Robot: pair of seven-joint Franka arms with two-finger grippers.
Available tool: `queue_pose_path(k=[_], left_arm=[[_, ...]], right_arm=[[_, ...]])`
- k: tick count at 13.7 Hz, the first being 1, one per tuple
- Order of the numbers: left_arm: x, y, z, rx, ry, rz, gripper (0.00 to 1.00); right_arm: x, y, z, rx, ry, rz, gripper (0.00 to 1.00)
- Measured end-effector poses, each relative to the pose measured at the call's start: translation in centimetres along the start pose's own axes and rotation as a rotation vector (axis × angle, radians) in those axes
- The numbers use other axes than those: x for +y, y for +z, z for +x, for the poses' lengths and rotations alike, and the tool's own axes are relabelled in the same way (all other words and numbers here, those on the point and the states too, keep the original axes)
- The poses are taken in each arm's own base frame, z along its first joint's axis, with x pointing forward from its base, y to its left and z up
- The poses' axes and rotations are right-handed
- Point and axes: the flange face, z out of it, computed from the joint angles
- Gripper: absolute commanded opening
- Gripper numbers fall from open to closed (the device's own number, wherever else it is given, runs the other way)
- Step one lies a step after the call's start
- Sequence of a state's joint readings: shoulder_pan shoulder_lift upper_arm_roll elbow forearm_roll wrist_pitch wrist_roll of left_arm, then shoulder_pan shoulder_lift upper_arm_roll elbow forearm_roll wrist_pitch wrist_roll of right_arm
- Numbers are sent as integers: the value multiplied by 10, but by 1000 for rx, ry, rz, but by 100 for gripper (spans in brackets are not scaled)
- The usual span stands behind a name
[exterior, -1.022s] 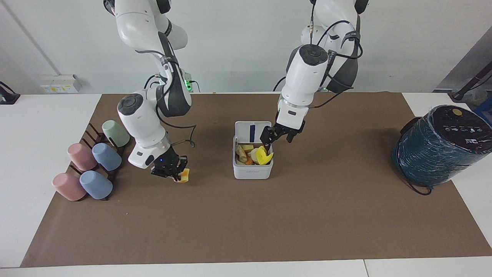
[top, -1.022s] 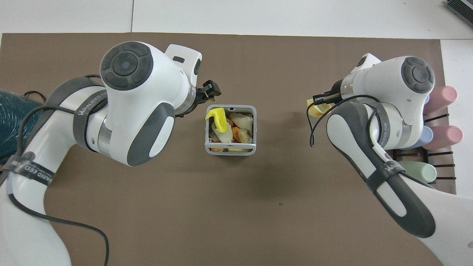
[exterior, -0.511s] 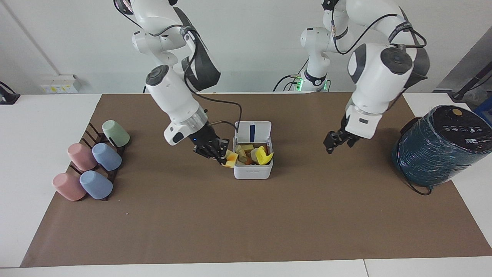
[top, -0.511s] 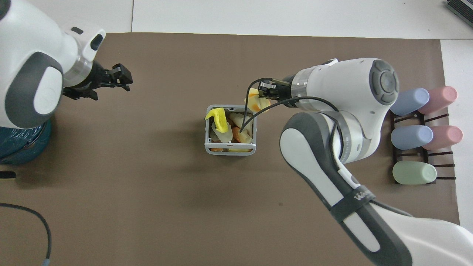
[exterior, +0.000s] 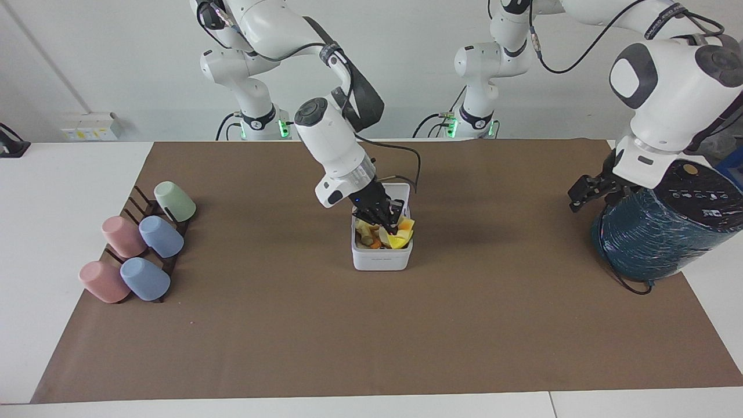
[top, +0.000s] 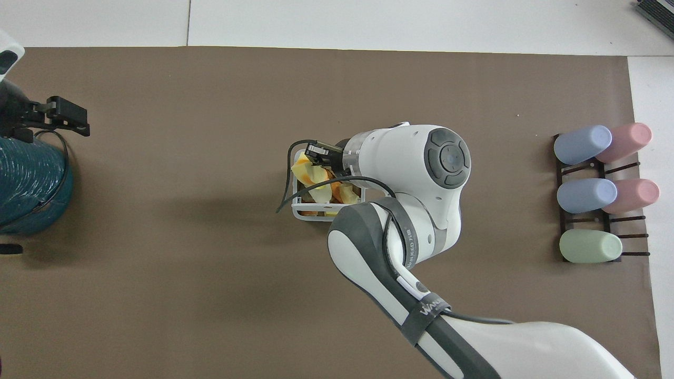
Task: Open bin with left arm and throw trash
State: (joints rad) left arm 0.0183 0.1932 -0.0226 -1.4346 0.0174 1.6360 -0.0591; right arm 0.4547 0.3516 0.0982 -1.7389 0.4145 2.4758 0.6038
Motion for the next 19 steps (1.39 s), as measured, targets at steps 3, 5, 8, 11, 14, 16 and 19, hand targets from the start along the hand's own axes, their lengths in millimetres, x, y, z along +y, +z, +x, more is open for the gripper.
queue_pose_path(k=[3,5,8,11,14,16,19], left_arm=[[-3,-14,-9,2,2,3,100],[-6,-12,-9,-4,-2,4,100],[-17,-11,-9,-6,-9,5,100],[-19,-13,-10,-4,3,4,100],[-12,-16,-11,-1,19,3,100],[-8,-14,-12,-7,27,2,100],[6,-9,-15,-19,53,1,100]], right_arm=[[16,14,-5,-26,-32,-35,0],[29,19,-3,-53,-93,-68,0],[40,13,8,-63,-135,-108,100],[35,5,9,-52,-144,-101,100],[25,-29,15,-30,-151,-86,100],[32,-66,36,56,-198,-136,100],[59,-128,74,177,-273,-289,100]])
